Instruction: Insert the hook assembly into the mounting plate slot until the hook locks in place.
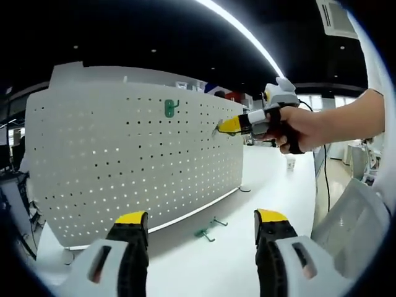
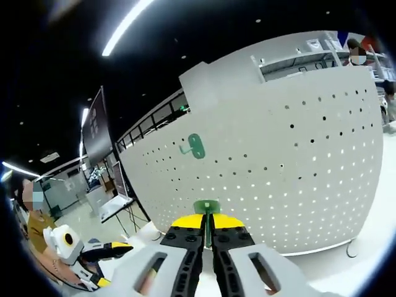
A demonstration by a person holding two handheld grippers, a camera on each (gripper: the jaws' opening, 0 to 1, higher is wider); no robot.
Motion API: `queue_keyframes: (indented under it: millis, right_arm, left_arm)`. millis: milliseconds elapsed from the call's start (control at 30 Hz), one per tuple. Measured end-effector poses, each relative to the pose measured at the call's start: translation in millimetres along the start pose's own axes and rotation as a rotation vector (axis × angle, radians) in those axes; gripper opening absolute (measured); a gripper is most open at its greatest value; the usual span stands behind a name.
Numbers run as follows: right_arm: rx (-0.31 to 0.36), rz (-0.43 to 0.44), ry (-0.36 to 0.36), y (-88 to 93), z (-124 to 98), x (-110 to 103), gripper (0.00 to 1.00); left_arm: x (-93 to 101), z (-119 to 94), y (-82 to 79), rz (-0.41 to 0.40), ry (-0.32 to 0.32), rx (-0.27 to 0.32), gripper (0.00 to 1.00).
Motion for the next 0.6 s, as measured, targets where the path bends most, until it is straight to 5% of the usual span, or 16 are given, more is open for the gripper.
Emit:
queue_keyframes:
  millis: [600]
  right_arm:
    - [-0.005, -0.047, 0.024, -47.7, 26.5, 12.7, 0.01]
  left_arm:
    - [-5.4, -14.3, 3.1, -0.024, -0.045, 0.008, 0.69]
Point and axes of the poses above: the point that each gripper's makers call its tool centre point, and the gripper's own axes: z roughly forward along the fingers, x roughly to its right, y roughly out of its underside, the point moved 9 cm from there along -z, roughly backward along the fingers, and after that the axes turned 5 degrees about -x, right-handed, at the moved point
